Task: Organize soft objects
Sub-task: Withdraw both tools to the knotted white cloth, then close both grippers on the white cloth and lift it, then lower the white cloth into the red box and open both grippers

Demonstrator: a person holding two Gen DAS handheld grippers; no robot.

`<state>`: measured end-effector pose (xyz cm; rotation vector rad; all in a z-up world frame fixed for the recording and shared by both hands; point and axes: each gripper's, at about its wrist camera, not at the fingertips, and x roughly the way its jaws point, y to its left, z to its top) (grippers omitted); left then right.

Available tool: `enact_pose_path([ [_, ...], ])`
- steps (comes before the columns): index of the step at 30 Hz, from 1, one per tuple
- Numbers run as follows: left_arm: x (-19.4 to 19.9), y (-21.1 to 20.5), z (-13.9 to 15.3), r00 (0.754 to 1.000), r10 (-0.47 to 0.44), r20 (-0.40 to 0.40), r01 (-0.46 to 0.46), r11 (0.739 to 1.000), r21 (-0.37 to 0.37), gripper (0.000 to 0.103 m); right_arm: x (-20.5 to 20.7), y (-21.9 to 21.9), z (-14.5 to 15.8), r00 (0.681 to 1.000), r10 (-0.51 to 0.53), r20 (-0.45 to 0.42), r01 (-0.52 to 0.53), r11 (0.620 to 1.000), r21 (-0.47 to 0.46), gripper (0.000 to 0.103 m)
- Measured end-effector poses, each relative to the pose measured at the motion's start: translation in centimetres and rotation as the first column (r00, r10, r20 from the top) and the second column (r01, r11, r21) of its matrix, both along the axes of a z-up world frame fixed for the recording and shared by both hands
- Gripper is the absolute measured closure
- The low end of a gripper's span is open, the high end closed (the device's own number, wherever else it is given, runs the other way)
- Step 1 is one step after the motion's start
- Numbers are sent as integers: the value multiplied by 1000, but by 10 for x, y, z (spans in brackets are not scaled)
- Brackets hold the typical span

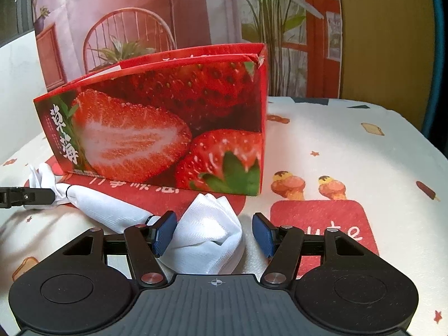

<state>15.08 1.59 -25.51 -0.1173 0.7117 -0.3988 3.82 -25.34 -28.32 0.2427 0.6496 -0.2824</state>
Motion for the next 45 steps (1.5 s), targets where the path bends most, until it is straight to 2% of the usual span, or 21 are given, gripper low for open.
enact_pose_path([
  [13, 1, 6, 0, 1000, 16, -14, -16, 1000, -23, 51, 0, -2, -1, 1000, 5, 2, -5, 1000, 18, 46],
  [19, 1, 8, 0, 999, 28, -23, -28, 999, -28, 57, -1, -5, -1, 1000, 11, 4, -11, 999, 43, 46],
  [22, 0, 9, 1, 999, 32, -27, -33, 999, -25, 65, -2, -4, 0, 1000, 14, 2, -14, 999, 45, 46],
  [24, -1, 11, 1, 999, 28, -33, -29, 999, -30, 76, -3, -2, 1, 1000, 20, 0, -20, 999, 50, 52],
  [25, -2, 11, 1, 999, 23, -36, -24, 999, -31, 78, -3, -2, 1, 1000, 28, 3, -28, 998, 55, 58],
  [28, -8, 8, 3, 1000, 15, -27, -15, 1000, -5, 87, -5, 2, 4, 999, 40, 6, -40, 998, 50, 65],
  [30, -11, 5, 5, 1000, 7, -14, -7, 1000, 14, 92, -8, 5, 8, 999, 46, 16, -47, 998, 51, 72],
  [32, -15, 5, 9, 1000, 0, 3, 0, 1000, 18, 93, -10, 8, 13, 998, 52, 32, -53, 998, 42, 81],
  [35, -21, 4, 19, 999, -3, 39, 3, 1000, 14, 95, -15, 9, 24, 996, 59, 66, -62, 997, 46, 88],
  [39, -32, 7, 44, 993, -11, 118, 11, 1000, 2, 95, -21, 9, 47, 988, 59, 140, -64, 998, 27, 92],
  [45, -36, 8, 91, 971, -21, 237, 29, 999, -30, 95, -30, 3, 97, 957, 71, 282, -65, 997, -33, 92],
])
